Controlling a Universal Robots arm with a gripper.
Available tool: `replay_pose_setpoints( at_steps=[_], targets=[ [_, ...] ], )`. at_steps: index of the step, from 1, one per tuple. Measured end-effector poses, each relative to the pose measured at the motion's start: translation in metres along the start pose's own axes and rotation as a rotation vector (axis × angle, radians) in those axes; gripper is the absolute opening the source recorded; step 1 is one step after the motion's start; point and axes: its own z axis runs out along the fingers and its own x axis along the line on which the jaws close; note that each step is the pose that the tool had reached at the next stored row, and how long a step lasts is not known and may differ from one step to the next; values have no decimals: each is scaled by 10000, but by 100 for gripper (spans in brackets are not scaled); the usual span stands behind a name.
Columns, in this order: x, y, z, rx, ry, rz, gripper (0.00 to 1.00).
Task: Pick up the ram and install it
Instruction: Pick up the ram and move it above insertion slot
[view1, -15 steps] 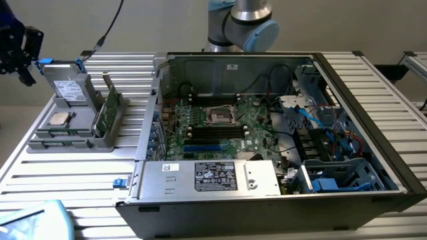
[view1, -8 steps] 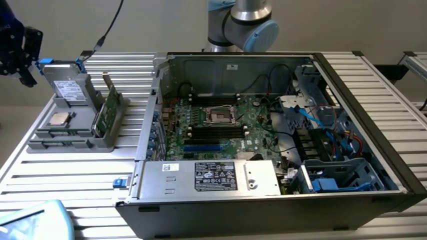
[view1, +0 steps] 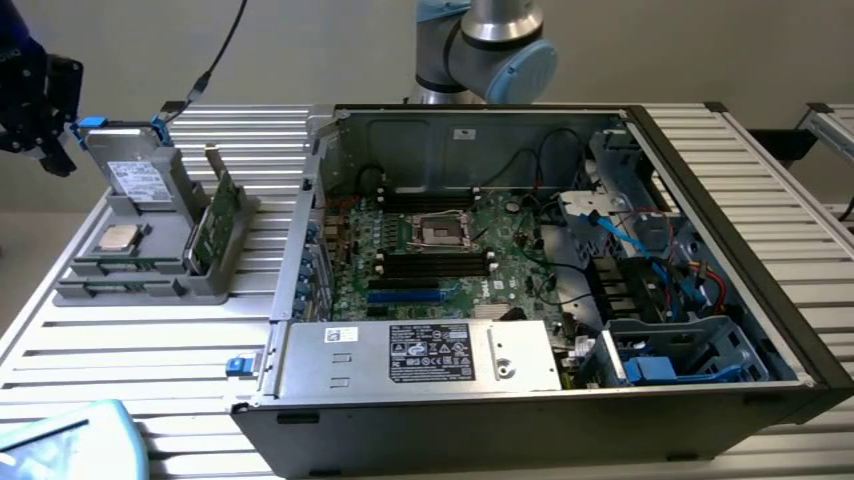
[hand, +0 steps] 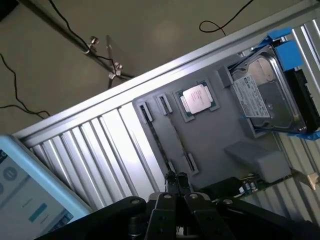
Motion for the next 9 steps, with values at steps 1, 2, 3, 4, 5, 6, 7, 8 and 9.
replay_pose_setpoints(
  at_steps=[1, 2, 3, 4, 5, 6, 7, 8, 9],
  targets=[
    [0, 0, 0, 25, 8, -158, 11],
    [0, 0, 1, 51, 16, -333, 11],
    [0, 0, 1, 74, 23, -487, 11],
    [0, 0, 1, 98, 31, -663, 11],
    [-1, 0, 1, 122, 38, -836, 11],
    [-1, 0, 1, 146, 45, -1008, 11],
    [-1, 0, 3, 169, 50, -1174, 11],
    [0, 0, 4, 193, 56, -1344, 11],
    [0, 0, 4, 215, 63, -1529, 11]
  ],
)
